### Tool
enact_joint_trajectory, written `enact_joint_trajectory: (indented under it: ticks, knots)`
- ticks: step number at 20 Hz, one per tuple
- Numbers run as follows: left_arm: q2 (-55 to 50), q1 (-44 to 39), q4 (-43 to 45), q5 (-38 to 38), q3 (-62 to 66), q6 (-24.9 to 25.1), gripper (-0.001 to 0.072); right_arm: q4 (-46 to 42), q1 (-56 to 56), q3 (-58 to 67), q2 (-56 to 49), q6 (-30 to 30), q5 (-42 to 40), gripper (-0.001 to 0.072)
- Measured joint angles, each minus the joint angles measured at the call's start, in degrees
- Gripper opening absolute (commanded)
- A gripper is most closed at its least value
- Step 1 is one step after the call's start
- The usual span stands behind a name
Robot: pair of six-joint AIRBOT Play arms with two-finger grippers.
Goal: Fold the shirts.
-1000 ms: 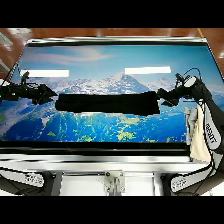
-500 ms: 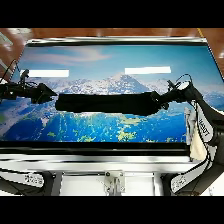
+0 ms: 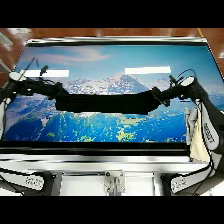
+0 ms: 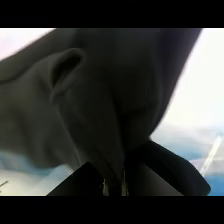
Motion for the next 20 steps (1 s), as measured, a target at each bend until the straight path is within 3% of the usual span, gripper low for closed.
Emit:
enact_joint_trajectory:
  ticks: [2,4,11,16,20]
  knots:
    - [-0.6,-5.3,-2.5,3.5,0.0,0.9,0.0098,0.0,0.0,0.0,4.3,-0.4,1.0,0.0060]
    - [-1.6,-11.1,-4.2,7.2,0.0,1.6,0.0037,0.1,0.0,0.0,8.2,-0.5,2.2,0.0060]
    - [-5.9,-29.5,-9.6,18.9,0.0,2.2,0.0036,0.4,0.1,0.0,20.4,0.9,10.2,0.0060]
    - [-8.8,-38.2,-14.0,26.3,0.0,2.3,0.0035,0.4,0.2,0.0,28.2,2.6,15.3,0.0061]
    - [-11.6,-42.7,-23.2,31.3,0.0,2.3,0.0035,0.3,0.2,0.0,32.4,3.9,18.4,0.0061]
